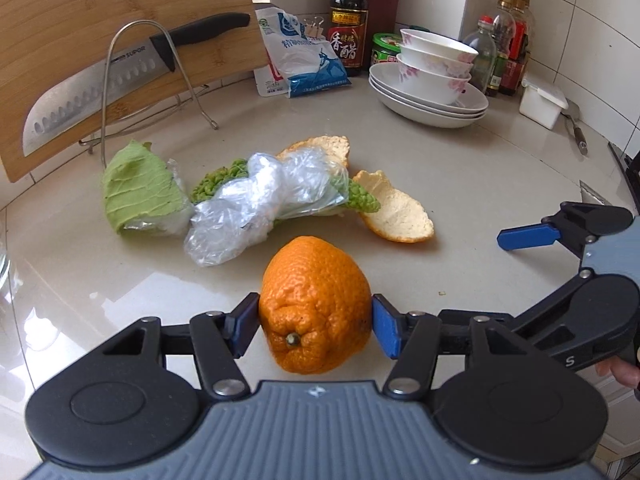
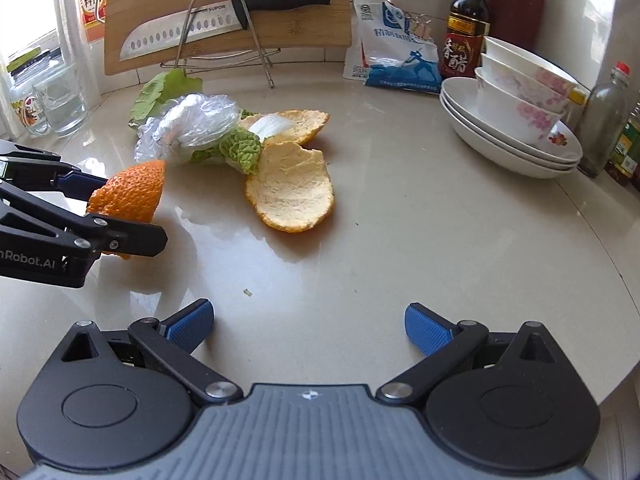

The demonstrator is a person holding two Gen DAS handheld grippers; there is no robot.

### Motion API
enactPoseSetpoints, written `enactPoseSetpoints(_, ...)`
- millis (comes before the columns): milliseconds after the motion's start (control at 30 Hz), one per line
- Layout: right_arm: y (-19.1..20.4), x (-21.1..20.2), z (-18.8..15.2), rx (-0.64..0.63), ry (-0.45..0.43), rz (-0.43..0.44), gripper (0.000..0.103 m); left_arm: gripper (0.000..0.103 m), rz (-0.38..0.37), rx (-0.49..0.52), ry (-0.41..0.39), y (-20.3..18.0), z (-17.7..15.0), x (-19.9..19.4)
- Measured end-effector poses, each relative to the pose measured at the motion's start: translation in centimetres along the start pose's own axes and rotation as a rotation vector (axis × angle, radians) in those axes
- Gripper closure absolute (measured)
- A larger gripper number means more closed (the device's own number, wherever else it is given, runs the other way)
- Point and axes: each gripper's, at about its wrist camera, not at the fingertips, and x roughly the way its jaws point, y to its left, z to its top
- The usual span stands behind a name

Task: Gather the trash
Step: 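Grasp the orange with the left tool while the right tool grasps an orange peel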

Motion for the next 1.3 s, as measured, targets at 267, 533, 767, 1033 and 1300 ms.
enactPoseSetpoints(267, 0.5, 2.6, 2.8, -0.052, -0.008, 0.043, 0.000, 0.045, 0.037, -0.042, -0.036, 1.3, 0.8, -0.7)
enactPoseSetpoints(533, 0.4, 4.7, 5.0, -0.071, -0.044, 0.063, 0.000, 0.045, 0.055, -0.064, -0.041, 2.2, 1.1, -0.5)
enactPoseSetpoints(767, 0.5, 5.3, 5.6, -0.070, -0.059, 0.065, 0.000, 0.045, 0.059, -0.067, -0.034, 2.6, 1.1, -0.4)
enactPoseSetpoints(1033, 0.9, 4.4, 5.5, -0.076, -0.061, 0.066, 0.023, 0.045, 0.051, -0.043, -0.033, 3.0, 1.3, -0.3)
enactPoseSetpoints(1300, 0.8, 3.4, 5.3, -0.062, -0.044, 0.052, 0.042, 0.045, 0.030, -0.002, -0.026, 2.9, 1.3, -0.4)
